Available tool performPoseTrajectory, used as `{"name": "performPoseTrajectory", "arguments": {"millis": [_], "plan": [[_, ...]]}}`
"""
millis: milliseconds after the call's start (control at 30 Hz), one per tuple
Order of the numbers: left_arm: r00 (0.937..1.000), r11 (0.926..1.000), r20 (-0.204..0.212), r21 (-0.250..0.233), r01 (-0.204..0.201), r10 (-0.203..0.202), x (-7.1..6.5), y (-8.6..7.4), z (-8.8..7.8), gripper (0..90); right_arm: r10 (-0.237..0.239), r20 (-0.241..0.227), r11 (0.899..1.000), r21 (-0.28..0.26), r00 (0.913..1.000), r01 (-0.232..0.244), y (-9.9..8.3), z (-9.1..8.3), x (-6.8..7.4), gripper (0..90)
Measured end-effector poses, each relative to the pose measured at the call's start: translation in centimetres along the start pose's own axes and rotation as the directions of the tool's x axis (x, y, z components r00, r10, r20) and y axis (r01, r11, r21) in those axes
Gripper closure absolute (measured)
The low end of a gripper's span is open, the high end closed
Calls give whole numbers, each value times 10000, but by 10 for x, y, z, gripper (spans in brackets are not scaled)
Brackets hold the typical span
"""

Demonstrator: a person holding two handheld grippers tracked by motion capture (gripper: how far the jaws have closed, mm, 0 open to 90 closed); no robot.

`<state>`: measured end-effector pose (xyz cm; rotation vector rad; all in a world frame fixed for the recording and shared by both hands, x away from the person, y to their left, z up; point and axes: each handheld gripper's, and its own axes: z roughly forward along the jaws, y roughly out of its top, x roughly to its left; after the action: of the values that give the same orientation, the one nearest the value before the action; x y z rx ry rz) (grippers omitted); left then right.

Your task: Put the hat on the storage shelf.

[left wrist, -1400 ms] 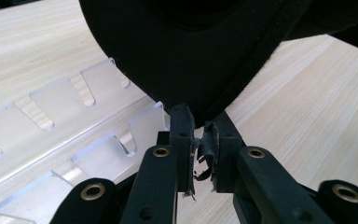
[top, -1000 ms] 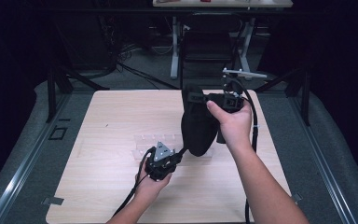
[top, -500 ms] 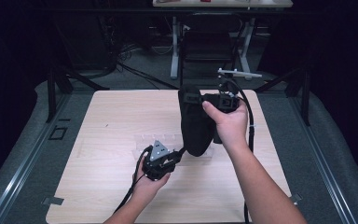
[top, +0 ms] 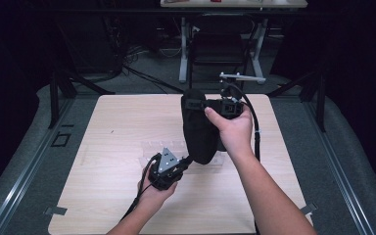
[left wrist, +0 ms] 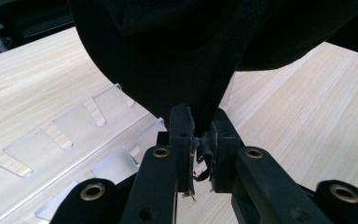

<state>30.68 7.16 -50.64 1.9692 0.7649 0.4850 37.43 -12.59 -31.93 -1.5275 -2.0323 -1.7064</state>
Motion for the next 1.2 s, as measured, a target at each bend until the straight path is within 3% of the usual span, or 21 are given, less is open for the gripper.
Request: {"name": "performPoseTrajectory", "arguments": {"millis": [233,433,867,1200], "plan": [[9989,9989,-173,-123,-449,447,-3,-2,1,841,83,-242,9999,-94,9997,-86,0,-3,-2,860],[9989,9990,-178,-143,-426,423,-2,-3,0,846,10,-315,9998,-198,9995,-16,0,-8,0,853],[9994,9992,-52,226,342,-341,10,-19,6,851,88,-225,9992,-380,9997,-96,0,-18,-7,855],[9992,9986,28,351,408,-409,13,-31,10,850,123,-118,9985,-538,9999,-129,-1,-27,-11,856]]}}
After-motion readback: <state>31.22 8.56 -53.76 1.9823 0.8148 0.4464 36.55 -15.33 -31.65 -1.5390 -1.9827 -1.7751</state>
